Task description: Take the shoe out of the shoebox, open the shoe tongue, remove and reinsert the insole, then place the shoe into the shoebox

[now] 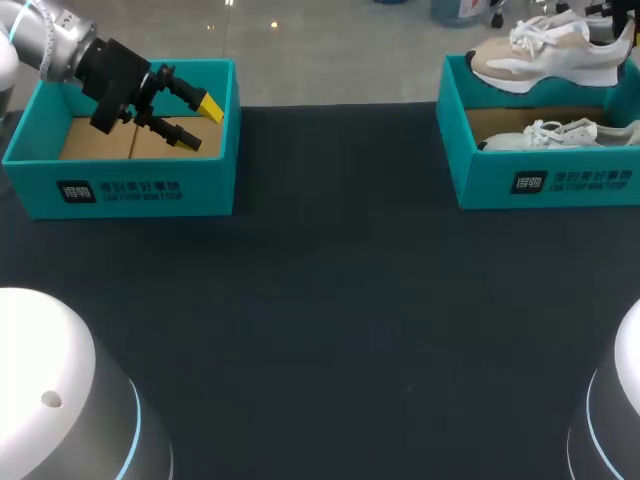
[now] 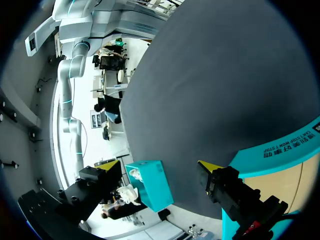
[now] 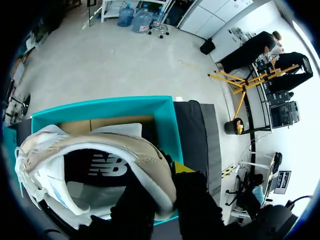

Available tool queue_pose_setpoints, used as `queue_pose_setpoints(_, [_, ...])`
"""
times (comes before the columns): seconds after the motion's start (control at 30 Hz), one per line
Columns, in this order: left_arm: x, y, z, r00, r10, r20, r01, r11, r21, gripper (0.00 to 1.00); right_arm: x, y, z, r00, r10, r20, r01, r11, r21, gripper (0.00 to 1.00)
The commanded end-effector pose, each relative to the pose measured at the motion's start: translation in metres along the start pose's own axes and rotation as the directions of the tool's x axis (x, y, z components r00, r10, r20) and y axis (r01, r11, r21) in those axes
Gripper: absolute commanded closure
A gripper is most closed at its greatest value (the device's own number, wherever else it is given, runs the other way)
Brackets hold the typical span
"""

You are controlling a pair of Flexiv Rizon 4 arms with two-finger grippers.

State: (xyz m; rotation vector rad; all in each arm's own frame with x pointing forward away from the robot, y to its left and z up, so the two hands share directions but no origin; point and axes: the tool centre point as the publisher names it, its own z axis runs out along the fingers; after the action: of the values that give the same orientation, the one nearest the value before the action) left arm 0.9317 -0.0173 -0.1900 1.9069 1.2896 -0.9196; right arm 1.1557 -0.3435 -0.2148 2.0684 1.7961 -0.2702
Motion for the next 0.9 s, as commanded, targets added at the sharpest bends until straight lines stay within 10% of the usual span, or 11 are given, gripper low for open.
queue_pose_setpoints(0.03, [0.0,0.0,0.0,1.0,0.001,-0.003,-0.001,1.0,0.001,0.0,0.007,0.004,0.013,0.999,0.039,0.024,-0.039,0.999,0.02,1.0])
queue_pose_setpoints(0.9, [0.0,0.0,0.0,1.0,0.001,-0.003,-0.001,1.0,0.001,0.0,0.023,0.015,0.078,0.987,0.07,0.143,-0.084,0.992,0.095,1.0])
